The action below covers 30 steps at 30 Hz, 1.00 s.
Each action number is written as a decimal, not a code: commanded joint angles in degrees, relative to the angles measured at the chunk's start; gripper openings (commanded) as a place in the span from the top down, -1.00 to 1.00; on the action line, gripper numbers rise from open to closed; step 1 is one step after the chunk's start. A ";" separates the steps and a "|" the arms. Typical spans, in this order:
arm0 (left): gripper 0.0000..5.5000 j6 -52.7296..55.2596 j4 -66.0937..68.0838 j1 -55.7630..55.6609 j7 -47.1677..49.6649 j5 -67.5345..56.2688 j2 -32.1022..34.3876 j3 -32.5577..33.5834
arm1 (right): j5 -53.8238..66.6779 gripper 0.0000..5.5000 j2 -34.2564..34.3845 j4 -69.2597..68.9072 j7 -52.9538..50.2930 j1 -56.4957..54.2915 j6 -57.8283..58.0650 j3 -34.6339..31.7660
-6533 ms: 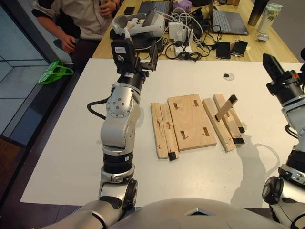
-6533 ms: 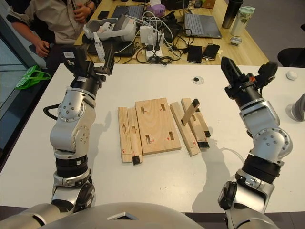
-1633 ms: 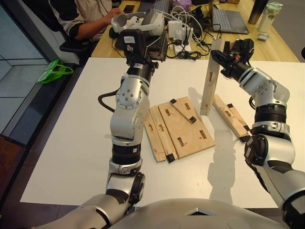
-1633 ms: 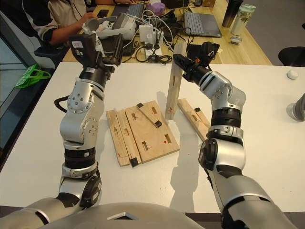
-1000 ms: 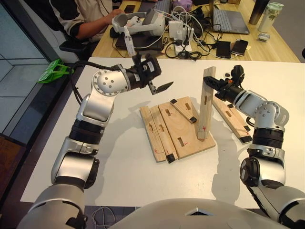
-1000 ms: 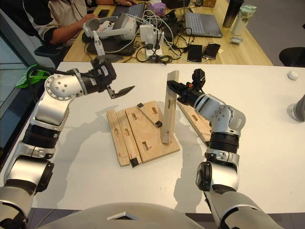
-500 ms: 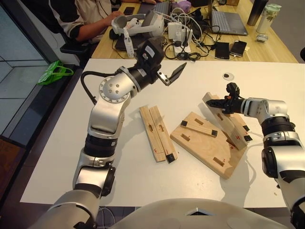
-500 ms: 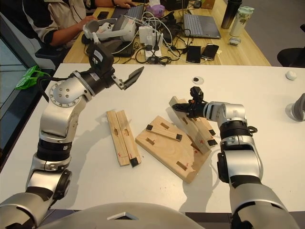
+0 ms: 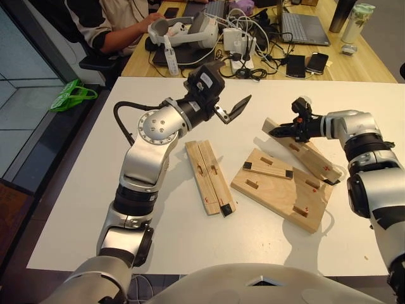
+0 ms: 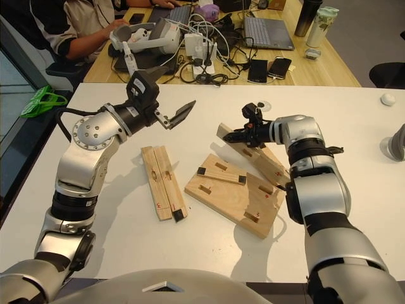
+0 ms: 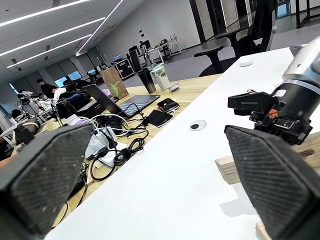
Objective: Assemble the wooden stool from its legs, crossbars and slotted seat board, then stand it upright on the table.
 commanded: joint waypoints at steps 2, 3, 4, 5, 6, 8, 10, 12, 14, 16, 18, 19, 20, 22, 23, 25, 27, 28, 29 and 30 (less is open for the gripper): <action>-0.76 0.49 0.26 -1.19 0.86 0.48 -0.67 -0.42 | -5.31 0.64 -0.97 1.83 0.83 4.80 -4.69 3.47; -0.76 0.58 0.06 -1.09 0.99 0.52 -0.84 -0.56 | -5.61 0.64 -0.64 2.26 0.01 6.33 -5.15 3.27; -0.76 0.65 -0.17 -0.88 1.07 0.66 -0.86 -0.73 | -5.73 0.64 -0.24 2.30 -0.62 8.06 -5.26 3.05; -0.76 0.71 -0.31 -0.73 1.12 0.73 -0.84 -0.82 | -5.77 0.64 0.06 2.17 -1.03 9.18 -5.19 2.84; -0.76 0.78 -0.42 -0.62 1.20 0.76 -0.79 -0.85 | -5.55 0.64 0.42 1.95 -1.25 10.02 -4.71 2.40; -0.76 0.95 -0.63 -0.43 1.37 0.79 -0.70 -0.78 | -3.90 0.64 1.66 0.74 -1.37 11.10 -2.58 0.68; -0.76 0.83 -0.63 -0.31 1.46 1.11 -0.64 -1.04 | -0.88 0.64 3.21 -0.13 -3.05 11.20 0.35 -2.72; -0.76 0.71 -0.55 -0.31 1.56 1.36 -0.72 -1.29 | 2.06 0.64 4.37 -0.79 -5.30 10.83 3.15 -6.37; -0.76 0.68 -0.56 -0.34 1.69 1.45 -0.85 -1.42 | 3.34 0.45 4.83 -1.94 -6.47 11.14 4.44 -7.99; -0.76 0.59 -0.54 -0.37 1.84 1.54 -0.88 -1.61 | 3.15 0.34 4.83 -3.63 -7.03 11.86 4.68 -7.85; -0.76 0.49 -0.51 -0.38 1.93 1.60 -0.91 -1.78 | 3.38 0.27 4.79 -4.46 -8.80 11.95 4.94 -8.47; -0.76 0.47 -0.51 -0.38 1.94 1.64 -0.96 -1.84 | 3.46 0.27 4.72 -4.80 -9.67 12.00 4.85 -8.78; -0.76 0.48 -0.58 -0.34 1.98 1.69 -1.02 -1.89 | 3.65 0.27 4.64 -4.81 -10.73 11.84 4.54 -9.37; -0.76 0.50 -0.65 -0.30 2.00 1.77 -1.08 -2.01 | 3.26 0.16 4.26 -5.42 -12.55 11.86 3.18 -9.77; -0.76 0.55 -0.72 -0.29 2.00 1.80 -1.09 -2.08 | 2.69 0.08 3.79 -6.70 -13.66 12.04 2.23 -9.64; -0.76 0.70 -0.98 -0.15 2.08 1.82 -1.07 -1.95 | 2.92 0.05 1.94 -11.74 -15.38 11.39 1.99 -10.71; -0.76 0.97 -1.47 0.23 2.25 1.85 -0.91 -1.70 | 4.87 0.05 0.02 -19.52 -14.13 10.98 4.12 -11.59; -0.76 1.13 -1.77 0.48 2.38 1.89 -0.84 -1.61 | 6.12 0.05 -0.84 -24.34 -12.43 11.21 6.08 -11.47; -0.76 1.31 -2.03 0.65 2.57 1.92 -0.82 -1.57 | 7.47 0.05 -1.80 -29.96 -9.88 12.16 8.50 -10.46; -0.76 1.43 -2.17 0.72 2.73 1.95 -0.86 -1.57 | 8.44 0.05 -3.02 -35.97 -7.34 13.81 10.80 -8.59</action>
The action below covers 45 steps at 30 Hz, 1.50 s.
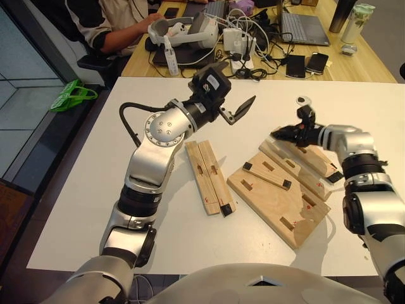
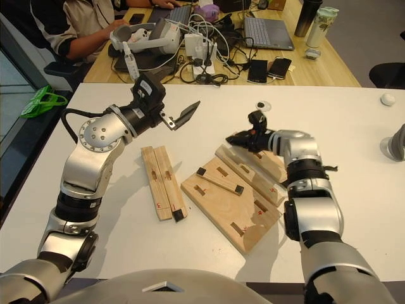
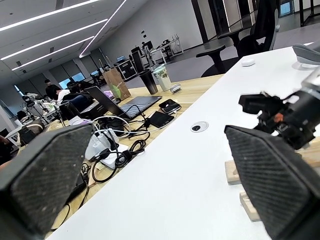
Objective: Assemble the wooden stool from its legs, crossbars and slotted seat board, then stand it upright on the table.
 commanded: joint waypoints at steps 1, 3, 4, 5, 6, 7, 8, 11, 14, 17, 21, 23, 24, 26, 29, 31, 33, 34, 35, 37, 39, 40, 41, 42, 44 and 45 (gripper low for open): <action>-0.76 1.15 -1.05 0.29 0.62 0.41 0.04 0.18 | 3.61 0.05 -4.44 -20.37 8.55 4.05 7.69 5.49; -0.76 1.16 -0.99 0.18 0.92 0.44 -0.21 0.16 | 3.79 0.05 -7.14 -29.74 11.84 8.83 9.82 10.22; -0.76 1.16 -1.04 0.19 1.16 0.42 -0.37 0.25 | 3.54 0.05 -8.11 -33.28 12.59 11.07 10.12 12.07; -0.76 1.19 -1.13 0.19 1.39 0.38 -0.53 0.32 | 3.36 0.05 -8.82 -36.24 12.68 13.01 10.53 13.40; -0.76 1.36 -1.31 0.22 1.68 0.22 -0.73 0.52 | 2.97 0.05 -9.24 -38.89 12.25 14.96 10.79 14.71; -0.76 1.64 -1.59 0.30 2.09 0.02 -1.00 0.77 | 2.82 0.05 -9.52 -41.16 11.69 16.64 11.28 15.66; -0.76 2.10 -1.95 0.42 2.57 -0.26 -1.34 1.10 | 2.78 0.05 -9.83 -43.13 11.13 18.06 11.68 16.39; -0.76 4.25 -3.91 1.18 4.37 -1.42 -2.99 2.28 | 1.77 0.05 -10.21 -46.79 7.93 21.41 12.19 17.78; -0.76 5.44 -4.78 1.42 5.61 -1.39 -3.95 1.89 | 0.06 0.05 -10.14 -47.77 4.48 23.55 11.00 19.09; -0.76 5.94 -5.14 1.28 6.12 -1.25 -4.72 0.96 | -0.83 0.05 -9.17 -47.94 1.70 25.07 10.50 19.90; -0.76 5.94 -4.71 0.26 6.16 -1.15 -5.14 0.64 | -0.92 0.11 -8.81 -47.88 -0.01 26.10 10.18 20.81; -0.76 5.80 -4.66 0.01 6.37 -1.10 -5.31 0.74 | -1.18 0.23 -9.17 -47.44 -0.67 26.40 9.63 20.79; -0.76 5.77 -4.56 -0.05 6.44 -1.25 -5.26 1.12 | -1.34 0.26 -9.22 -47.16 -1.38 26.55 9.20 20.43; -0.76 5.81 -4.11 -0.41 6.47 -1.76 -5.16 2.06 | -1.56 0.38 -9.02 -46.43 -2.67 26.31 8.26 19.66; -0.76 8.23 -2.51 -2.33 7.23 -3.22 -5.58 4.76 | -1.81 0.52 -7.84 -44.03 -5.18 24.67 5.31 17.55; -0.76 13.03 -0.77 -3.90 9.65 -4.62 -7.15 7.48 | -1.99 0.53 -7.35 -42.38 -6.88 23.69 3.00 16.06; -0.76 20.36 0.43 -6.37 12.97 -10.62 -12.00 13.93 | -1.82 0.53 -6.87 -40.97 -9.45 22.20 0.15 12.69; -0.76 24.35 0.84 -7.88 14.73 -14.42 -14.75 17.90 | -1.66 0.53 -6.29 -40.23 -11.07 20.98 -1.84 10.70; -0.76 28.63 1.27 -9.46 16.38 -18.51 -17.33 22.10 | -1.47 0.53 -5.29 -39.55 -13.12 19.42 -3.97 8.64; -0.76 35.45 2.23 -12.68 19.00 -26.30 -20.99 29.33 | -1.91 0.53 -2.93 -37.77 -17.40 15.96 -8.93 5.93; -0.76 40.31 3.56 -16.25 22.02 -34.06 -24.47 35.71 | -1.77 0.53 0.05 -37.13 -20.73 13.52 -14.33 4.24; -0.76 41.92 4.70 -18.14 23.69 -37.00 -25.99 38.10 | -1.37 0.53 1.62 -37.13 -22.10 12.54 -16.14 3.60; -0.76 42.87 5.68 -19.52 25.08 -38.93 -26.82 39.50 | -1.08 0.53 2.77 -36.90 -23.00 11.78 -17.47 3.20; -0.76 43.04 6.59 -20.48 25.95 -39.78 -26.84 39.29 | -0.53 0.53 4.07 -37.67 -23.60 11.51 -18.16 3.13; -0.76 42.79 8.02 -21.67 26.86 -40.61 -26.11 37.88 | 0.08 0.53 6.37 -39.30 -24.29 11.54 -19.02 3.70; -0.76 42.56 8.46 -22.02 27.20 -41.09 -25.79 37.43 | 0.30 0.53 7.40 -39.75 -24.62 11.56 -19.44 3.93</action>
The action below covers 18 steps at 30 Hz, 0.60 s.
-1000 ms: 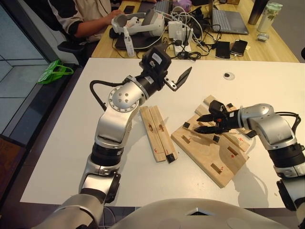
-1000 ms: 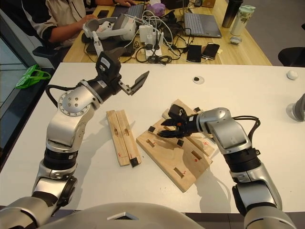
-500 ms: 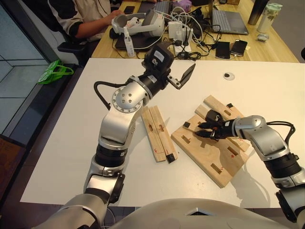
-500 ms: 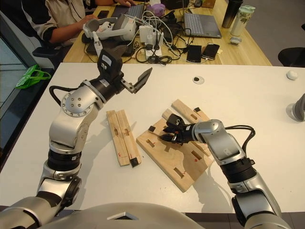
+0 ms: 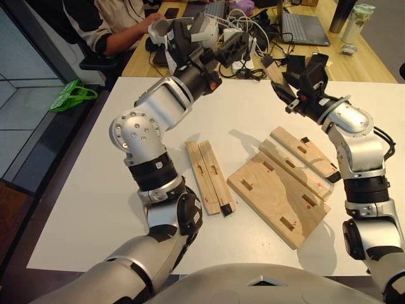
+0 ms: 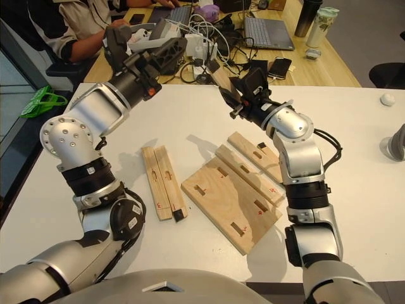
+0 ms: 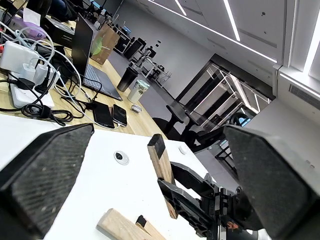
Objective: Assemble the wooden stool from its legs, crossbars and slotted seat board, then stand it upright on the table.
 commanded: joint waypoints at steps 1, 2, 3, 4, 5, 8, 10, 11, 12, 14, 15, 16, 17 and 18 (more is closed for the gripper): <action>-0.76 0.07 2.05 -4.00 1.83 -1.97 -1.09 -1.81 | 1.17 0.53 3.50 -2.19 -1.29 -1.20 -1.55 0.49; -0.76 -0.17 2.35 -4.11 2.14 -2.28 -0.86 -1.90 | 1.30 0.53 4.00 -2.40 -1.45 -1.23 -1.62 0.59; -0.76 -0.36 2.51 -4.12 2.49 -2.60 -0.73 -1.97 | 1.66 0.53 4.50 -2.94 -1.53 -1.19 -1.59 0.60; -0.76 -0.33 2.63 -3.96 2.77 -2.97 -0.61 -2.20 | 1.92 0.53 4.87 -3.65 -1.49 -1.03 -1.57 0.60; -0.76 -0.30 2.69 -3.72 2.96 -3.24 -0.44 -2.55 | 2.14 0.53 5.17 -4.29 -1.44 -0.87 -1.53 0.54; -0.76 -0.25 2.60 -2.92 3.23 -3.44 0.26 -3.53 | 3.39 0.53 5.89 -6.22 -0.96 -0.89 -0.70 0.32; -0.76 -0.87 2.61 -2.47 3.39 -2.75 1.00 -4.56 | 4.76 0.53 6.00 -7.90 -0.06 -0.95 0.13 0.51; -0.76 -1.19 2.58 -2.26 3.56 -2.69 1.23 -4.79 | 5.29 0.53 5.91 -8.79 0.60 -0.75 0.60 0.83; -0.76 -1.91 2.42 -2.00 3.65 -2.58 1.39 -5.02 | 5.60 0.53 5.71 -9.65 1.19 -0.32 1.08 1.25; -0.66 -3.75 2.14 -1.62 3.85 -2.56 1.43 -5.22 | 5.90 0.53 5.22 -10.85 1.93 0.60 2.09 1.77; -0.58 -5.14 1.95 -1.35 3.49 -2.39 1.51 -5.62 | 6.05 0.53 4.93 -11.11 2.16 0.88 2.47 1.83; -0.53 -6.18 1.26 -0.86 2.30 -2.53 1.81 -6.42 | 6.13 0.53 4.73 -11.11 2.35 0.93 2.69 1.78; -0.48 -7.01 0.36 -0.34 1.34 -2.70 2.11 -7.40 | 6.16 0.53 4.61 -10.98 2.43 0.84 2.87 1.59; -0.43 -7.58 -0.27 0.06 0.46 -3.02 2.38 -8.21 | 6.16 0.53 4.52 -10.84 2.40 0.74 2.98 1.40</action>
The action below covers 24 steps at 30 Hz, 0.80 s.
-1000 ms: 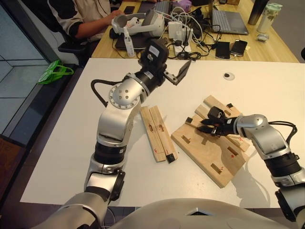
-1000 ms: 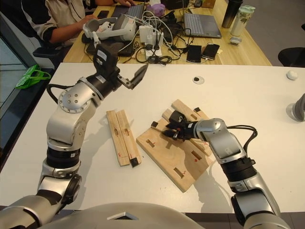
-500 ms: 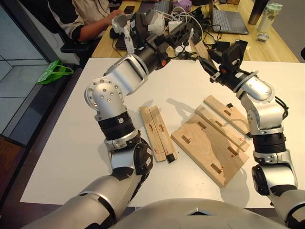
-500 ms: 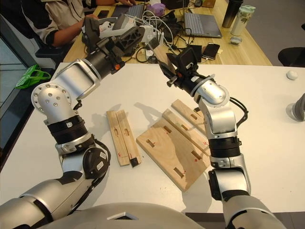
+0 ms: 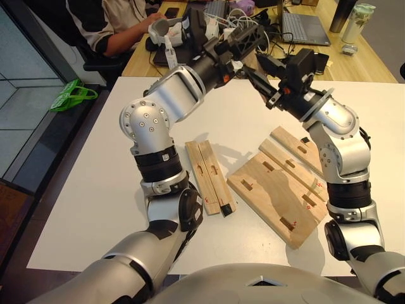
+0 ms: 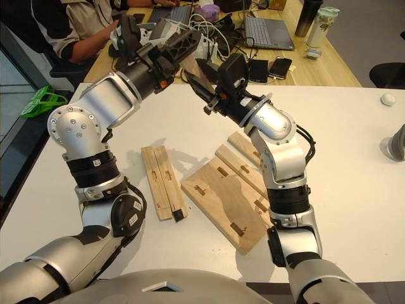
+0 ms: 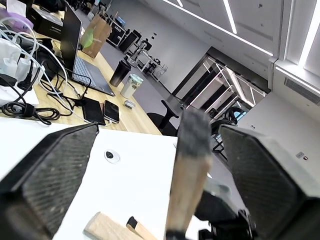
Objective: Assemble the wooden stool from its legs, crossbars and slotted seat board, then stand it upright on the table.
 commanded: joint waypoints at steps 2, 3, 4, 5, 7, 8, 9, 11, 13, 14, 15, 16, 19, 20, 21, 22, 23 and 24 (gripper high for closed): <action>-0.32 -3.31 -2.99 2.03 -3.36 0.07 1.68 -4.07 | 0.50 0.53 -1.26 0.26 0.38 -0.22 1.13 -0.61; -0.28 -3.63 -3.35 2.43 -3.89 -0.10 1.94 -4.56 | 0.43 0.53 -1.35 0.51 0.32 -0.26 1.07 -0.71; -0.19 -3.75 -3.70 2.85 -4.39 -0.42 2.19 -5.04 | 0.36 0.53 -1.39 0.68 0.25 -0.27 1.00 -0.77; -0.16 -3.61 -4.08 3.27 -4.81 -0.81 2.36 -5.48 | 0.40 0.53 -1.35 0.85 0.15 -0.40 0.95 -0.87; -0.05 -3.43 -4.61 4.02 -5.32 -1.09 2.67 -6.43 | 0.61 0.53 -1.26 1.03 0.07 -0.70 0.87 -1.06; -0.01 -3.45 -4.71 4.26 -5.45 -1.05 2.83 -6.79 | 0.70 0.53 -1.25 1.09 0.10 -0.82 0.85 -1.12; 0.05 -3.60 -4.62 4.36 -5.50 -0.96 3.02 -7.00 | 0.75 0.53 -1.31 1.15 0.21 -0.97 0.75 -1.18; 0.16 -4.01 -4.46 4.43 -5.42 -1.03 3.49 -7.07 | 0.93 0.53 -1.35 1.24 0.40 -1.32 0.72 -1.33; 0.23 -4.59 -3.94 4.08 -5.21 -0.96 4.00 -6.76 | 1.33 0.53 -1.45 1.32 0.59 -1.76 0.75 -1.71; 0.28 -4.74 -3.84 4.04 -5.14 -0.98 4.23 -6.65 | 1.50 0.53 -1.41 1.34 0.63 -1.88 0.72 -1.79; 0.33 -4.87 -3.81 4.08 -5.10 -1.03 4.42 -6.64 | 1.63 0.53 -1.34 1.27 0.66 -1.91 0.68 -1.86; 0.37 -4.94 -3.86 4.15 -5.07 -1.13 4.54 -6.67 | 1.81 0.53 -1.18 1.08 0.66 -1.83 0.66 -1.89; 0.52 -4.90 -3.96 4.20 -5.47 -1.40 5.20 -7.07 | 2.29 0.53 -0.73 0.54 0.34 -1.68 0.58 -1.81; 0.58 -4.79 -4.06 4.29 -5.86 -1.47 5.53 -7.40 | 2.52 0.53 -0.54 0.38 0.20 -1.65 0.44 -1.82; 0.62 -4.61 -4.23 4.38 -6.30 -1.63 5.90 -7.75 | 2.80 0.53 -0.40 0.21 0.12 -1.64 0.33 -1.85; 0.68 -4.42 -4.47 4.49 -6.57 -1.95 6.22 -7.96 | 3.02 0.53 -0.26 0.00 0.03 -1.64 0.29 -1.86; 0.72 -4.29 -4.53 4.47 -6.85 -2.26 6.44 -8.10 | 3.16 0.53 -0.19 -0.11 -0.06 -1.67 0.26 -1.92; 0.77 -4.19 -4.53 4.38 -7.05 -2.54 6.62 -8.17 | 3.24 0.53 -0.17 -0.25 -0.16 -1.70 0.28 -1.98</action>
